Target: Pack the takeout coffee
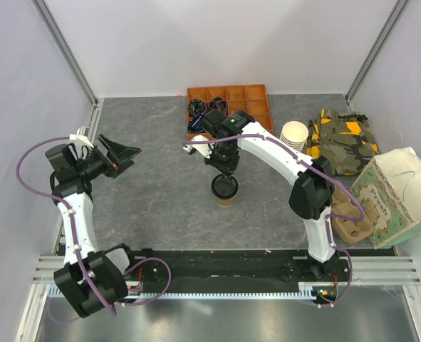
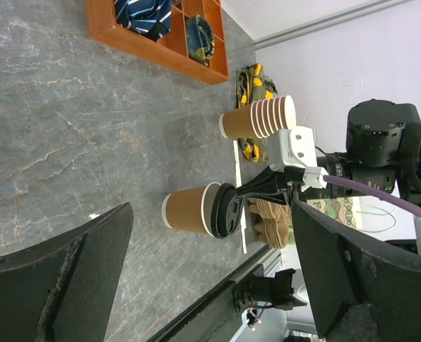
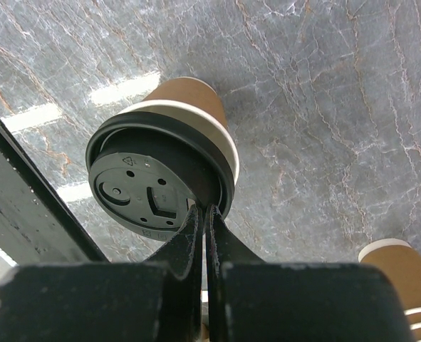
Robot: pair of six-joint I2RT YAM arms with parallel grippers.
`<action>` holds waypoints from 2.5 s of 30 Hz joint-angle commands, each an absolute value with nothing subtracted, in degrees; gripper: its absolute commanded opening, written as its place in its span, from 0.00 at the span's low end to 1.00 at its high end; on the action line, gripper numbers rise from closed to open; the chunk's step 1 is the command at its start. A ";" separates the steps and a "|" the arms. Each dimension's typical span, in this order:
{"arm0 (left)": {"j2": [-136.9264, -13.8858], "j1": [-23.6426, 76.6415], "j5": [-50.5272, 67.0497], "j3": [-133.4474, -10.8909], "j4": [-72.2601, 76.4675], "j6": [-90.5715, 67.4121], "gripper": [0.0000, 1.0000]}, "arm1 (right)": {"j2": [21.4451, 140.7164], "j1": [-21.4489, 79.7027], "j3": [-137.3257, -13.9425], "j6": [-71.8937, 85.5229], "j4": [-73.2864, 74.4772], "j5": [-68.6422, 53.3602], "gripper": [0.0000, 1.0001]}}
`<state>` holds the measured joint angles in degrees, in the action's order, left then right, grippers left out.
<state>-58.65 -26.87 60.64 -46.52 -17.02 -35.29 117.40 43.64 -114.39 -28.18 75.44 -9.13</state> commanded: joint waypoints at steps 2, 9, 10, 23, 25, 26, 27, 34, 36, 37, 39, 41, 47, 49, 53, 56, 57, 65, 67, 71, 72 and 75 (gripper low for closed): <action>-57.39 -26.81 63.28 -45.53 -14.77 -34.37 1.00 | 118.83 43.86 -116.63 -28.04 76.03 -9.40 0.01; -57.66 -26.81 63.54 -45.35 -14.59 -34.45 1.00 | 119.27 43.86 -116.37 -28.21 75.76 -9.49 0.07; -57.57 -26.81 63.54 -45.26 -14.33 -34.45 1.00 | 119.27 43.86 -116.11 -28.21 75.67 -9.58 0.09; -57.83 -26.81 63.81 -44.47 -13.45 -34.98 1.00 | 119.36 43.86 -117.33 -27.95 75.67 -9.93 0.45; -58.01 -26.72 64.42 -44.65 -13.27 -34.63 1.00 | 118.83 43.77 -118.73 -27.86 75.85 -10.02 0.51; -58.09 -26.54 64.86 -44.74 -13.27 -34.28 1.00 | 118.57 43.77 -119.44 -27.60 75.85 -10.11 0.53; -58.53 -26.37 65.47 -45.26 -13.27 -33.76 1.00 | 118.13 43.60 -120.14 -27.34 75.85 -10.37 0.55; -62.39 -15.32 57.34 -54.21 -25.26 -17.87 1.00 | 112.34 34.75 -122.71 -24.53 75.06 -22.83 0.58; -63.45 -7.67 49.36 -57.72 -28.37 -11.97 1.00 | 110.14 31.92 -119.72 -23.39 72.96 -31.96 0.53; -63.72 -5.38 48.18 -58.18 -28.82 -10.30 1.00 | 107.34 29.03 -114.57 -21.46 71.56 -35.65 0.50; -62.85 -0.98 49.29 -57.05 -25.68 -8.53 1.00 | 104.08 26.64 -107.88 -19.35 66.13 -45.20 0.42; -60.92 1.56 52.80 -54.68 -15.94 -10.44 1.00 | 99.68 24.18 -98.73 -15.13 61.99 -49.55 0.38; -68.35 10.87 63.55 -54.04 -9.21 -21.43 1.00 | 91.15 22.59 -78.42 5.47 35.23 -60.37 0.17; -69.78 15.26 61.44 -54.14 -9.41 -20.75 1.00 | 89.21 22.67 -72.44 10.52 29.21 -61.17 0.11; -70.48 20.30 56.70 -49.67 -0.64 -24.60 1.00 | 89.73 23.11 -67.94 15.73 21.54 -62.48 0.06; -74.08 22.23 57.12 -48.08 2.62 -28.21 0.95 | 91.75 23.47 -66.36 16.61 19.78 -63.10 0.05; -75.48 22.58 57.13 -47.73 3.07 -28.82 0.92 | 92.11 23.64 -66.10 16.52 19.51 -63.02 0.04; -78.31 23.03 56.42 -46.23 8.88 -34.36 0.85 | 96.50 23.73 -62.94 14.59 18.98 -63.81 0.02; -78.66 23.20 56.60 -45.97 9.23 -34.89 0.82 | 97.12 23.82 -62.14 13.98 18.98 -64.07 0.01; -79.01 23.38 56.60 -44.74 10.46 -36.03 0.73 | 99.57 23.73 -61.17 12.57 19.25 -63.90 0.00; -78.93 23.38 56.51 -44.56 10.63 -36.12 0.71 | 100.02 23.82 -60.91 12.31 19.16 -63.72 0.00; -78.58 23.38 56.25 -44.47 10.37 -35.34 0.61 | 101.16 23.73 -60.82 11.51 19.60 -63.02 0.00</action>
